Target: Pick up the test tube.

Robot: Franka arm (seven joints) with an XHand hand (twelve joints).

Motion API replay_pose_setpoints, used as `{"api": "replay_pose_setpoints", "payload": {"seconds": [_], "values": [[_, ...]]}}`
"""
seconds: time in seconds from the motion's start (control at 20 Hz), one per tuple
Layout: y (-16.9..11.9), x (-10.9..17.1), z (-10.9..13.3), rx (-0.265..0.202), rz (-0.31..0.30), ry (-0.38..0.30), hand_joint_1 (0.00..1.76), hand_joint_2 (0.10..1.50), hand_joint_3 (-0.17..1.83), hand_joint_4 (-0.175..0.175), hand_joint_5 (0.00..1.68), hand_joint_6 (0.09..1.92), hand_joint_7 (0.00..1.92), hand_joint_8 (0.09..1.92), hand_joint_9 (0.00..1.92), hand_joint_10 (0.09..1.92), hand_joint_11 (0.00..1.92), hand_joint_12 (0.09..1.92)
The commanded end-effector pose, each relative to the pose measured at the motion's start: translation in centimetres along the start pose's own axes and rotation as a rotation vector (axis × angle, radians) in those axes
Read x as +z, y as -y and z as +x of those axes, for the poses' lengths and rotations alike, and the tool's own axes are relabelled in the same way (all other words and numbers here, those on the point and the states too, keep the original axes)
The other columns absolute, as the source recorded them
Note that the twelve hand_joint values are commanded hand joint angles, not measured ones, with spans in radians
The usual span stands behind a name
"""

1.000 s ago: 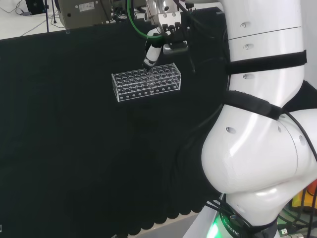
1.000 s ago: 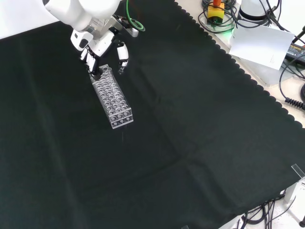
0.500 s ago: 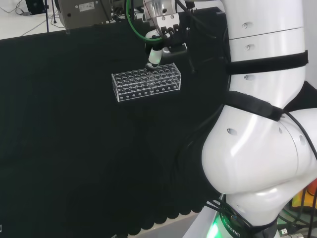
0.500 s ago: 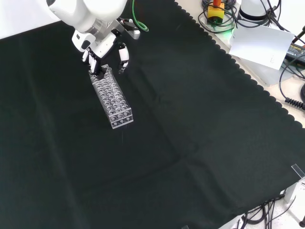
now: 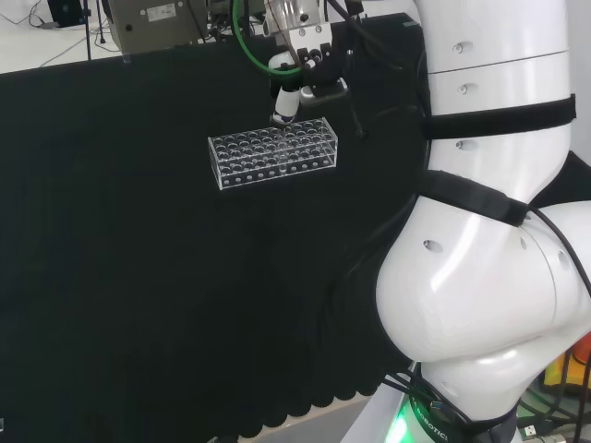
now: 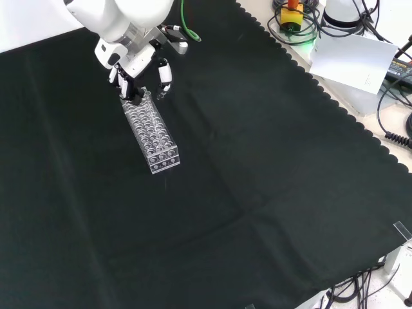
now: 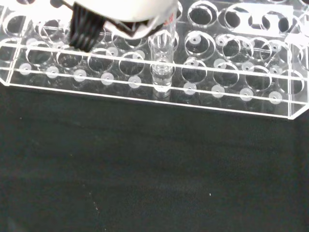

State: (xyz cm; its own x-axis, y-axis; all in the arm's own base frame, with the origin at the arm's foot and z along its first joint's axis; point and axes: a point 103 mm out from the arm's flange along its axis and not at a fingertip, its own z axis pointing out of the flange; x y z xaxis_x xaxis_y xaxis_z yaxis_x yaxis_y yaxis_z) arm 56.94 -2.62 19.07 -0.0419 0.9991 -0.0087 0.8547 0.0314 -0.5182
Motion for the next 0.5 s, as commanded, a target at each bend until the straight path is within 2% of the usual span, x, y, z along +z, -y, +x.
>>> {"api": "replay_pose_setpoints", "payload": {"seconds": [0.05, 0.5], "values": [[-0.1, -0.1, 0.2, -0.002, 0.004, -0.006, 1.08, 0.61, 0.76, -0.175, 0.70, 0.93, 1.10, 0.93, 0.84, 0.75, 0.38, 1.44], [-0.8, 0.3, 1.4, 0.005, -0.004, -0.007, 1.08, 0.61, 0.77, -0.175, 0.72, 0.93, 1.12, 0.93, 0.87, 0.74, 0.41, 1.43]]}}
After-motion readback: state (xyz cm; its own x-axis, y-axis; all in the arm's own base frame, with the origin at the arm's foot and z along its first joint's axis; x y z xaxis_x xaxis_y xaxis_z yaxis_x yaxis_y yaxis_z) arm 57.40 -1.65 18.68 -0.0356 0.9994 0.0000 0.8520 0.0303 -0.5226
